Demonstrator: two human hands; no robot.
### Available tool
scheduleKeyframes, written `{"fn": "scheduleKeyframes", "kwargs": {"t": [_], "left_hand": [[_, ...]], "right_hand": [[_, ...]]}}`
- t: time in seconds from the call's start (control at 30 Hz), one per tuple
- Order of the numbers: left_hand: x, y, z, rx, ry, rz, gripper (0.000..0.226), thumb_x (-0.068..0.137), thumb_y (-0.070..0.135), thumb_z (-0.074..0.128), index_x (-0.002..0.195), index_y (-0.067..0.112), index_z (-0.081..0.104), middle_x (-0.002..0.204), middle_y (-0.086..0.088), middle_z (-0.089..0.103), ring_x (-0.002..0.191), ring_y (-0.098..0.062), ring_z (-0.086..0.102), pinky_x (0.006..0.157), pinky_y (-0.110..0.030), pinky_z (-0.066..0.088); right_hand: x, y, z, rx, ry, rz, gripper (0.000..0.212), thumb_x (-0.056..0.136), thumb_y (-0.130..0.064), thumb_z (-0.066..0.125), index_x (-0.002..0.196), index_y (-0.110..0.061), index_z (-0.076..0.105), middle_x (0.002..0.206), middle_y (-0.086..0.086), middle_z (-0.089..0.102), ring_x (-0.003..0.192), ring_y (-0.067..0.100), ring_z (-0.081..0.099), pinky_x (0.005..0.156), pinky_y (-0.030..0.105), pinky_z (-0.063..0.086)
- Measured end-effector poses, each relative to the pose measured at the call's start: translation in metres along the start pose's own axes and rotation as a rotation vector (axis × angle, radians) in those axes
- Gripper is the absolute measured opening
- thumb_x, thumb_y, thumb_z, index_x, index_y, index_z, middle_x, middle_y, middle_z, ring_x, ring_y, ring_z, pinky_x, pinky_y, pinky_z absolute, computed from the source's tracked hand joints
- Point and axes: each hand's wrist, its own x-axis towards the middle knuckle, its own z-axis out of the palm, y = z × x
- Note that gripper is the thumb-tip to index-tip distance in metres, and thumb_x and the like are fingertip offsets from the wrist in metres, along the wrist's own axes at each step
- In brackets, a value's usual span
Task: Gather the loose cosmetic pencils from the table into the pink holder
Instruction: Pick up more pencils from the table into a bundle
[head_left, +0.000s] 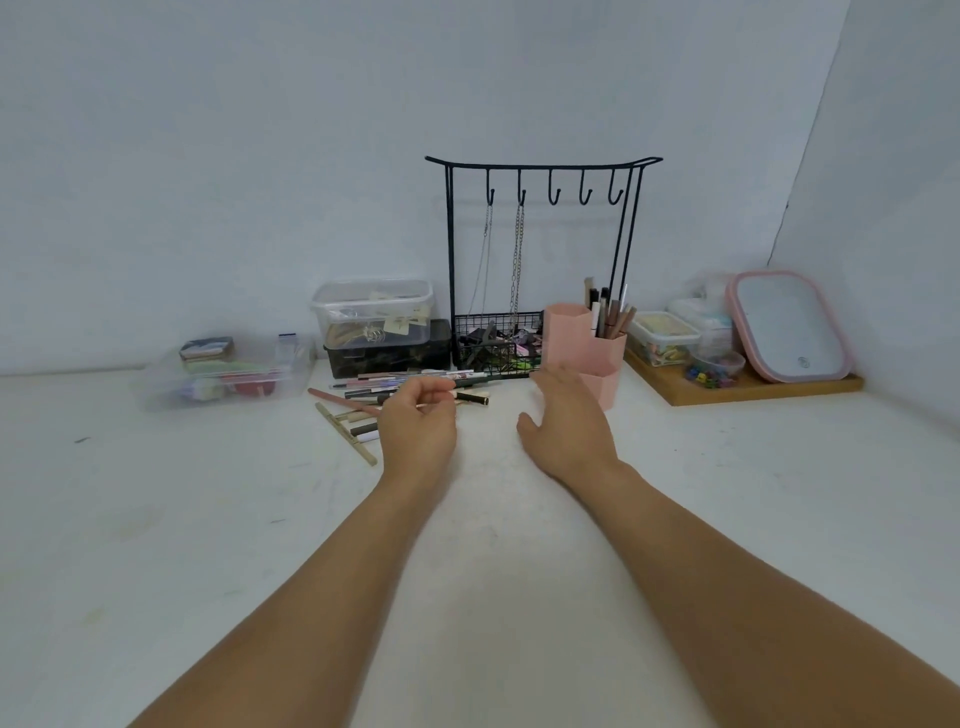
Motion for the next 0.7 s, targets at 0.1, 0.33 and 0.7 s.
{"fn": "scheduleKeyframes", "kwargs": {"t": [0.1,0.33,0.7], "left_hand": [[0.012,0.016,-0.016,0.069,-0.016,-0.024,0.018,0.092,0.008,0.062,0.092,0.024,0.070,0.089,-0.004,0.072,0.080,-0.016,0.064,0.080,-0.043,0.059],[0.041,0.031,-0.061,0.233,-0.076,-0.065,0.012,0.088,0.012,0.062,0.088,0.018,0.073,0.082,-0.001,0.071,0.079,-0.021,0.070,0.081,-0.041,0.062],[0.052,-0.015,-0.088,0.137,0.008,0.069,0.014,0.093,0.001,0.061,0.095,0.013,0.068,0.054,0.003,0.059,0.065,-0.011,0.076,0.062,-0.015,0.050]], "right_hand": [[-0.006,-0.008,0.005,0.146,-0.082,-0.014,0.046,0.092,-0.027,0.064,0.136,-0.015,0.057,0.135,0.004,0.058,0.125,0.021,0.053,0.106,0.032,0.040],[-0.004,-0.021,0.014,-0.003,-0.215,-0.071,0.044,0.097,-0.027,0.055,0.140,-0.018,0.049,0.128,0.005,0.060,0.110,0.023,0.059,0.097,0.039,0.048],[0.037,-0.041,0.044,-0.001,-0.155,-0.142,0.044,0.094,-0.031,0.058,0.135,-0.016,0.054,0.129,0.005,0.052,0.120,0.026,0.046,0.096,0.041,0.047]]}}
